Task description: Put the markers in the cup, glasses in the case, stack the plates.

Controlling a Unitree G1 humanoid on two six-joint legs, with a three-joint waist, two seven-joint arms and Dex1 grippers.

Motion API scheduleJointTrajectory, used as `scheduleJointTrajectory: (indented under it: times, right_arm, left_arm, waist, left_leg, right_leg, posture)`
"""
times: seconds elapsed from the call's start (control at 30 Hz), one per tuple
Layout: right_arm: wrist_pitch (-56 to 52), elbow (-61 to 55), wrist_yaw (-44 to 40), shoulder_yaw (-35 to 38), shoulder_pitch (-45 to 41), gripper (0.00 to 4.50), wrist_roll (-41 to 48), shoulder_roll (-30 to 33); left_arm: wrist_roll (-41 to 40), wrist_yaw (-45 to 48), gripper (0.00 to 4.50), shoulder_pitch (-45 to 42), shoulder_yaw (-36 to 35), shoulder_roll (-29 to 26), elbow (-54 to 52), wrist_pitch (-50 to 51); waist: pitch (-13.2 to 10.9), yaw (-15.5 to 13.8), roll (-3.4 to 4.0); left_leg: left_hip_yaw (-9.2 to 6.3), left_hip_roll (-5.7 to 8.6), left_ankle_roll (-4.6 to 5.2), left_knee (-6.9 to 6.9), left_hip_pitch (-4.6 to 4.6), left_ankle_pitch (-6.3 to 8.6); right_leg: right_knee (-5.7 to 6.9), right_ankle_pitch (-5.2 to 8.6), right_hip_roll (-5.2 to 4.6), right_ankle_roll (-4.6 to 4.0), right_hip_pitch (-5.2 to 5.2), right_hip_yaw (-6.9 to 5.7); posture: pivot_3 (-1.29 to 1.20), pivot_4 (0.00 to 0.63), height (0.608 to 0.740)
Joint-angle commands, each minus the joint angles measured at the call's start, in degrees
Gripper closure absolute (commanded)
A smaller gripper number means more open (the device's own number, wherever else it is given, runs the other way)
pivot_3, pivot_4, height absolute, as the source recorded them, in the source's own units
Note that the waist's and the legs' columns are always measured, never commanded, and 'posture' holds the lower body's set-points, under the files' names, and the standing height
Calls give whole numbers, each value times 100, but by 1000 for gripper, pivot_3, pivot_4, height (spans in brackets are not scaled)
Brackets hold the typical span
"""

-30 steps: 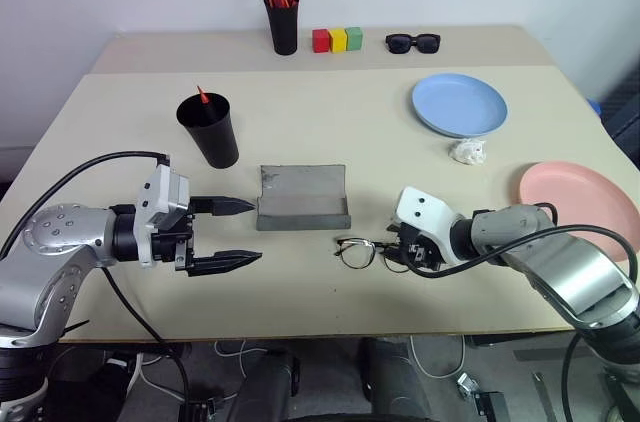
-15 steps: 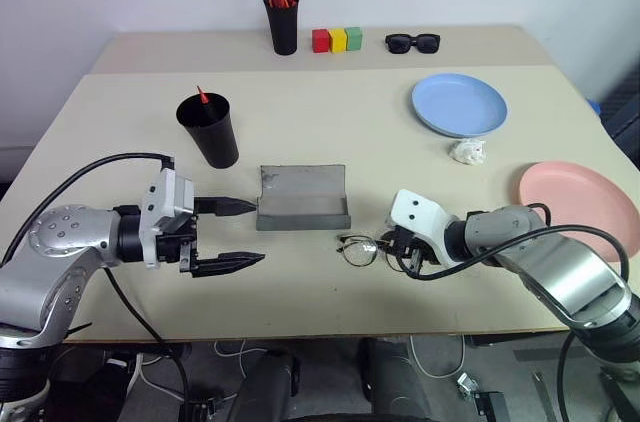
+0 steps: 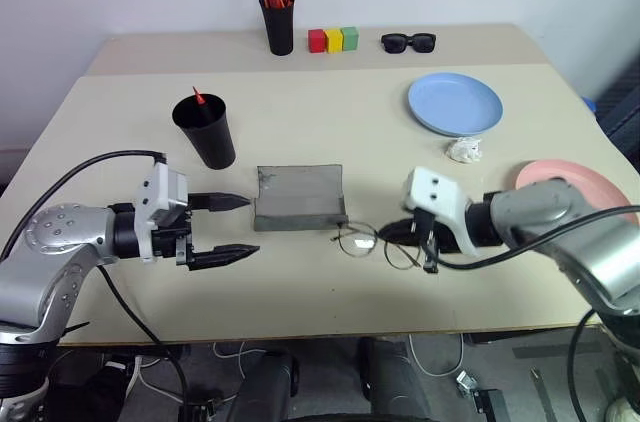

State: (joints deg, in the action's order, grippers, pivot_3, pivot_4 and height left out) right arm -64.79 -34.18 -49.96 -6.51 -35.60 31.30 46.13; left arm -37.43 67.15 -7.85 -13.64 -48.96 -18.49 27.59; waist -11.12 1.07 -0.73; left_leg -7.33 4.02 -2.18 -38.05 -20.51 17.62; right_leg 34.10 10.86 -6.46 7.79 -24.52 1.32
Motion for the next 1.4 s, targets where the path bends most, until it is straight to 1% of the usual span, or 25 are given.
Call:
scheduleJointTrajectory:
  times: [0.03,0.1,0.17,0.2,0.3,0.4,0.57,0.63,0.73,0.87,1.0,1.1,1.17,1.27,1.4]
  right_arm:
    - [590,346,554,69,-453,4464,-385,-359]
    - [1060,554,827,-132,-702,4464,-746,-594]
    - [1103,681,959,-231,-940,4464,-700,-993]
    - [1234,770,1031,-406,-1004,4464,-832,-1155]
    - [1807,1115,1182,-1109,-996,4464,-1427,-1504]
    - [2111,1490,1257,-1289,-883,4464,-1619,-1791]
    - [2745,2009,1466,-1675,-727,4464,-2254,-2067]
    - [2924,2170,1499,-1878,-655,4464,-2565,-2071]
    - [2952,2239,1431,-1871,-531,4464,-2621,-2140]
    - [3034,2174,1215,-2152,-359,4464,-2840,-2103]
    - [3002,2059,1006,-2167,-296,4464,-2849,-2130]
    - [3100,2166,925,-2178,-239,4464,-2951,-2110]
    - [3154,2228,854,-2086,-196,4464,-2870,-2164]
    - [3274,2358,804,-2010,-218,3557,-2892,-2164]
    - [3324,2383,719,-1897,-243,1544,-2850,-2179]
  left_arm:
    - [-27,-91,593,96,-408,38,327,-175]
    - [47,-142,593,182,-535,22,472,-293]
    - [55,-140,593,269,-662,-34,467,-375]
    - [40,-156,593,293,-737,-47,468,-388]
    - [40,-111,593,379,-894,-138,456,-390]
    - [-18,-161,593,436,-947,-146,323,-352]
    - [-78,-275,593,641,-1008,-97,27,-286]
    - [-108,-330,593,723,-1020,-83,-83,-253]
    - [-186,-397,593,811,-1046,-90,-188,-201]
    - [-160,-417,593,801,-977,-90,-160,-232]
    - [-152,-448,593,730,-913,-86,-154,-225]
    - [-62,-413,593,697,-794,-104,-188,-293]
    - [-88,-455,593,642,-752,-96,-243,-246]
    - [-98,-484,593,564,-713,-89,-238,-234]
    - [-54,-471,593,524,-700,-90,-160,-266]
  waist:
    - [0,-16,0]
    - [0,-32,0]
    - [-1,-26,-1]
    - [-1,-25,-1]
    - [0,-21,-3]
    - [0,-25,-2]
    - [0,-10,-1]
    - [0,7,-1]
    - [0,5,-1]
    - [-1,4,0]
    - [-1,4,-1]
    - [0,3,-1]
    - [0,3,-1]
    - [0,3,-1]
    - [0,7,-1]
  left_leg:
    - [-2,0,0,0,-1,0]
    - [-1,3,0,2,-5,0]
    - [-1,6,-1,2,-15,0]
    - [-1,5,-1,2,-21,0]
    - [-5,4,-6,2,-55,-3]
    - [-5,6,-17,1,-88,-9]
    - [-5,7,-16,2,-89,-9]
    - [-6,5,-16,2,-87,-9]
    - [-6,5,-17,2,-86,-9]
    - [-6,5,-18,2,-86,-10]
    - [-6,5,-18,2,-86,-10]
    - [-6,5,-18,2,-85,-10]
    - [-6,5,-18,2,-85,-10]
    - [-7,5,-18,2,-85,-10]
    - [-6,5,-20,2,-85,-11]
  right_leg:
    - [0,0,0,1,-1,0]
    - [-2,0,-2,0,-3,-1]
    - [-5,-1,-4,1,-12,-1]
    - [-4,-1,-5,0,-19,0]
    - [10,-7,-3,-6,-60,-1]
    - [11,-14,-4,-12,-92,-2]
    - [10,-14,-4,-13,-93,-2]
    - [13,-14,-1,-14,-93,-2]
    - [13,-15,-1,-15,-93,-2]
    - [13,-15,0,-16,-93,-2]
    - [13,-15,1,-16,-92,-2]
    - [13,-16,1,-16,-92,-2]
    - [13,-15,1,-16,-92,-2]
    - [13,-15,1,-16,-92,-2]
    - [13,-16,1,-17,-92,-2]
  posture:
    - [0,150,740]
    - [0,150,740]
    - [0,150,740]
    - [0,150,740]
    - [0,150,740]
    - [0,150,740]
    - [0,150,740]
    - [0,150,740]
    - [0,150,740]
    - [0,150,740]
    - [0,150,740]
    - [0,150,740]
    - [0,150,740]
    - [0,150,740]
    - [0,150,740]
